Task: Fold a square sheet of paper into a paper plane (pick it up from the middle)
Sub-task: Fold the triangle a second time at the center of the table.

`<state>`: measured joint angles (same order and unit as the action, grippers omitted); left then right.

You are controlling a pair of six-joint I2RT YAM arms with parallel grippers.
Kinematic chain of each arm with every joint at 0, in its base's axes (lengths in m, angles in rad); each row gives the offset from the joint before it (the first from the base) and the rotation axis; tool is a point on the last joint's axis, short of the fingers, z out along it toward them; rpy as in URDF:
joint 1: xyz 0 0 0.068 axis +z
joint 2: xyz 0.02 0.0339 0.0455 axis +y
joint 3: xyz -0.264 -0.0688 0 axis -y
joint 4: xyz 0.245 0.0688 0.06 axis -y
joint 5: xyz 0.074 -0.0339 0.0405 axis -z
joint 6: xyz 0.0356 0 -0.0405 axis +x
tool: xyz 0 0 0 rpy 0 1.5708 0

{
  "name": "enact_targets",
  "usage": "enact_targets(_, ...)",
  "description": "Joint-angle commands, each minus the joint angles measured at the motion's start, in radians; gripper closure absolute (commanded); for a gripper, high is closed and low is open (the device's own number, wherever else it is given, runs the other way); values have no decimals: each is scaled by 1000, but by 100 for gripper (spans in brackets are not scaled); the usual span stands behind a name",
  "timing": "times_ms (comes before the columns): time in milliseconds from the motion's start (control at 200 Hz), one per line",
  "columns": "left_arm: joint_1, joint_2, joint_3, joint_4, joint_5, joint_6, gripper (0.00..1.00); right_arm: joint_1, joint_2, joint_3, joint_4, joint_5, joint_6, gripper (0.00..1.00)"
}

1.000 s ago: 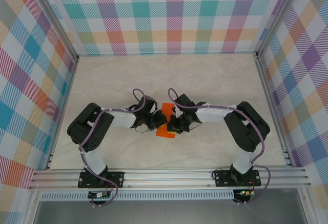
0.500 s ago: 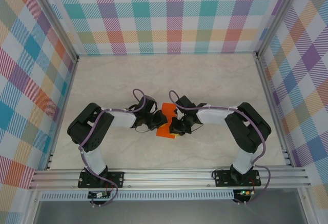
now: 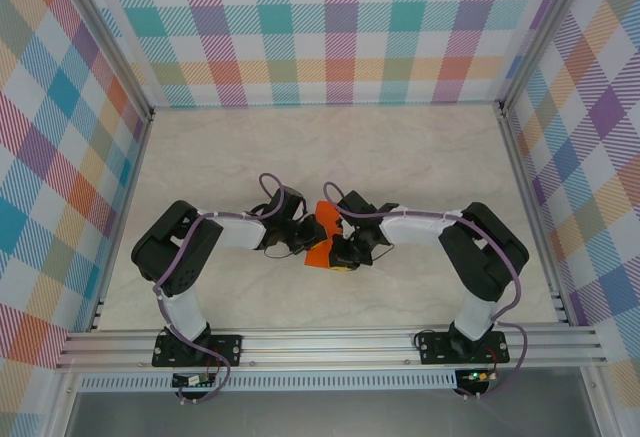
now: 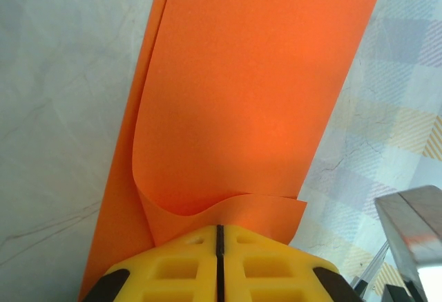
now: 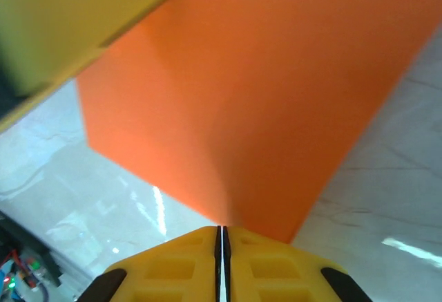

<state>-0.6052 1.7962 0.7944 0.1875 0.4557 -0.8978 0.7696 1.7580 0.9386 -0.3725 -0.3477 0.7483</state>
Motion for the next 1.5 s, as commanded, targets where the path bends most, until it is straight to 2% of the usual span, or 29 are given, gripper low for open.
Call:
enact_targets(0, 7, 51, -26, -71, -43, 5, 91, -8, 19, -14, -41, 29, -9, 88)
enact_targets(85, 7, 51, -26, -75, -46, 8, 92, -21, 7, -49, -19, 17, 2, 88)
enact_targets(265, 7, 51, -25, -77, -46, 10, 92, -46, -25, -130, 128, -123, 55, 88)
enact_targets(345, 7, 51, -25, -77, -48, 10, 92, -49, -72, -133, 159, -145, 69, 88)
enact_targets(495, 8, 51, -25, -76, -45, 10, 92, -56, -113, -101, 206, -153, 95, 88)
enact_targets(630, 7, 52, -24, -74, -42, 10, 92, -56, -41, -56, 218, -161, 113, 89)
enact_targets(745, 7, 51, -24, -77, -43, 11, 92, -56, 6, -54, 176, -105, 101, 90)
enact_targets(920, 7, 48, -24, -86, -45, 16, 92, -62, 5, -129, 170, -75, 93, 90)
enact_targets(1210, 7, 59, -21, -89, -48, 19, 92, -89, -9, -262, 331, -164, 146, 89)
enact_targets(1495, 7, 65, -18, -96, -52, 22, 92, -90, -64, -271, 256, -145, 79, 88)
